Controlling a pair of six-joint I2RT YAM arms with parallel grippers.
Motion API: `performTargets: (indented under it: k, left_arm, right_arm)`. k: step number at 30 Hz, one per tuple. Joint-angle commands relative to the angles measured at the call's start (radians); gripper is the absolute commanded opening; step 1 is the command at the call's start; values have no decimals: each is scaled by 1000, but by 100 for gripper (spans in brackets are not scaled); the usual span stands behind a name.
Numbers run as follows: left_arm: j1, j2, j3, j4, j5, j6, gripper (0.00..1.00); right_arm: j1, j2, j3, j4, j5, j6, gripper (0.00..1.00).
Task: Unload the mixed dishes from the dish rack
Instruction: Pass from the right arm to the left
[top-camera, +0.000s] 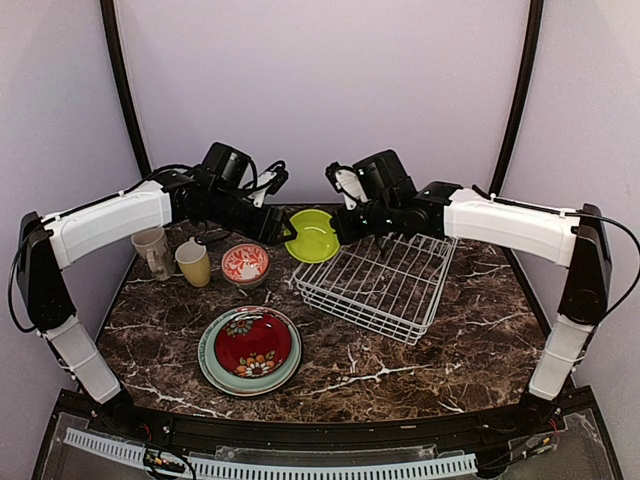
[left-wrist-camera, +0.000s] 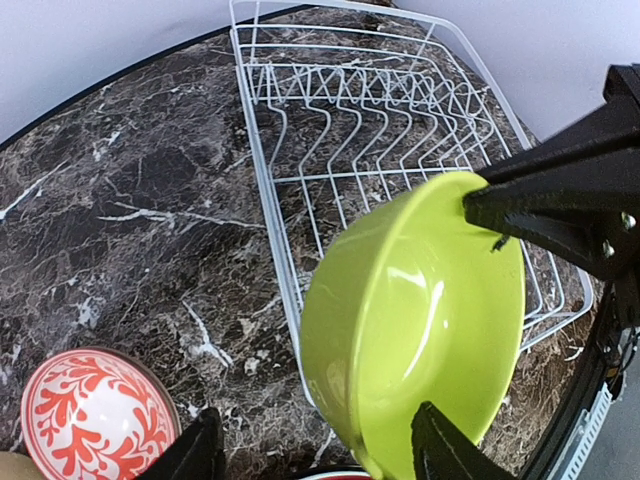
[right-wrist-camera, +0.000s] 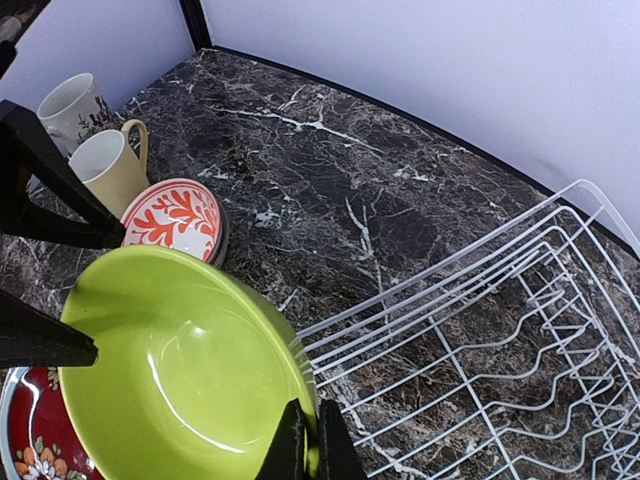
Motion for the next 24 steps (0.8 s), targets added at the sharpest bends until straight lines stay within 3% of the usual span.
performTargets:
  k: [1,10,21,24]
  left_arm:
    - [1,2,28,-62,-81,20,57]
    - [-9,38,58,-115,-123,32,33]
    - [-30,59,83,-155,-207,56,6]
    - [-32,59,83,-156,-217,58,2]
  right_arm:
    - [36,38,60,35,44,17,0]
    - [100,130,174,-9,182,35,0]
    - [113,155,195,-13,180,34,0]
    - [116,156,196,-13,175,35,0]
